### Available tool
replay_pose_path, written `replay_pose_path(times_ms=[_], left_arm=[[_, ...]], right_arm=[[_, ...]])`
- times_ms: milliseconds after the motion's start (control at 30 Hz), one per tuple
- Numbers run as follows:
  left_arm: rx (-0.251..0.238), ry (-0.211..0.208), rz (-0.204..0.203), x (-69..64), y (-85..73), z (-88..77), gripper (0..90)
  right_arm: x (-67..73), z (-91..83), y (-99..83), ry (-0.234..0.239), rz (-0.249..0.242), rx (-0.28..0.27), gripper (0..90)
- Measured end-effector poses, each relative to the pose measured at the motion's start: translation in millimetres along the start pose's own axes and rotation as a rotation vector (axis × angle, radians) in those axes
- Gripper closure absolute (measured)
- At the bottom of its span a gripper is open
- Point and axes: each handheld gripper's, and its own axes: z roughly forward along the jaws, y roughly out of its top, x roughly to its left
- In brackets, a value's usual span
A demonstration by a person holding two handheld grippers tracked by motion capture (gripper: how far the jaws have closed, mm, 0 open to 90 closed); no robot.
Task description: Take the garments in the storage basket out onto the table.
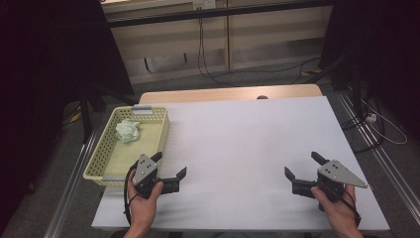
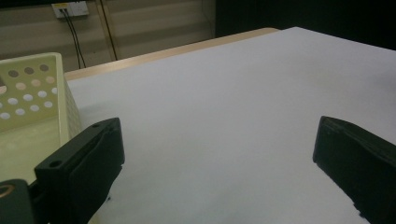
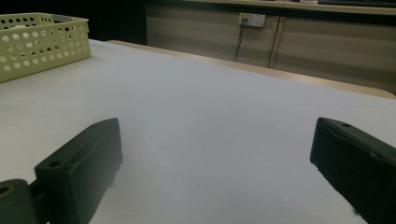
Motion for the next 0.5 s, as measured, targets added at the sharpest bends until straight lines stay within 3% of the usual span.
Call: replay_pose_path(times_ms=[500], left_arm=[[0.027, 0.005, 0.0, 0.0, 2.5, 2.3, 2.5]], right_arm=[[-2.7, 6.8, -2.8, 0.012, 0.012, 0.032, 1.8]])
